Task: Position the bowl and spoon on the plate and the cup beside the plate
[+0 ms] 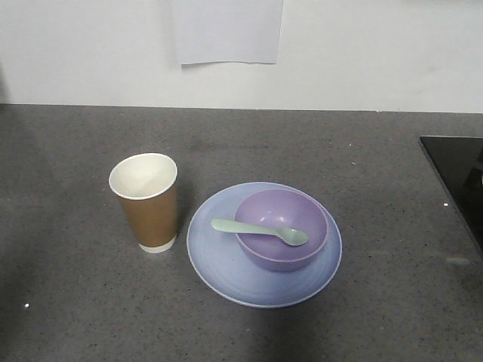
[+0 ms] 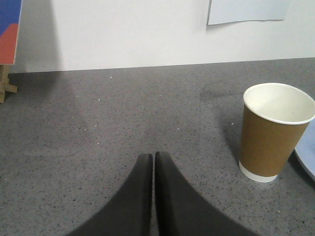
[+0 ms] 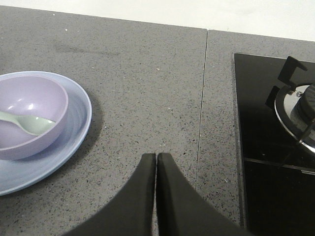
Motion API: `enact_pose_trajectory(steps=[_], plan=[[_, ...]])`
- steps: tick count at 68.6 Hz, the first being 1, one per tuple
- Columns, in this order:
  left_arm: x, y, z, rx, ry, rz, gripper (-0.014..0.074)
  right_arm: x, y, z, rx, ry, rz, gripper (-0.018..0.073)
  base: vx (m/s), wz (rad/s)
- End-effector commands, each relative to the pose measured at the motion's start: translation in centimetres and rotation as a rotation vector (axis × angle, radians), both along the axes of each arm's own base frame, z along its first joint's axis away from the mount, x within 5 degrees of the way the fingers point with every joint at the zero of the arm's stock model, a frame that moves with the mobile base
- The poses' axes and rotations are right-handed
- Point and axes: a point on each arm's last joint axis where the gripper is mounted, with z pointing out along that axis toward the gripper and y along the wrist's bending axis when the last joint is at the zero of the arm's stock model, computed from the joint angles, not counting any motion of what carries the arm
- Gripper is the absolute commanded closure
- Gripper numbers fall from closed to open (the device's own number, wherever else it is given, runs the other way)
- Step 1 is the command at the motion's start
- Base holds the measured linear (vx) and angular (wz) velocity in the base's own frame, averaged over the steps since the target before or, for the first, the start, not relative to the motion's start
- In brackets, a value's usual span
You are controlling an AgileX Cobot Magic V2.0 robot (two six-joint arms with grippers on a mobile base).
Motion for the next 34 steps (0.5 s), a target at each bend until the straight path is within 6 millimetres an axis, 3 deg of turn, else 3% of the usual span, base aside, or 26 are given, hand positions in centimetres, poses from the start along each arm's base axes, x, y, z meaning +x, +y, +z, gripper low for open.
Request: enact_pose_trajectory(steps=[1,12,34], plan=[[0.2,-0.3,1.6,-0.013,-0.116,-0.027,0.0603,0.3,-0.1,1.4,0.001,-0.090,-0.007,0.0570,0.00,0.00],[0.3,-0.6,0.9,-0.013,-0.199,-0.064,0.0603,0.3,-0.1,1.4,0.001,-0.090,-0.007,0.0570,0.00,0.00],[-0.7,-0.4,-5.2,-0.021,-0.363,-0.039,0.0603,0.3,-0.1,1.4,0.001,-0.090,-0.007,0.0570,0.00,0.00]])
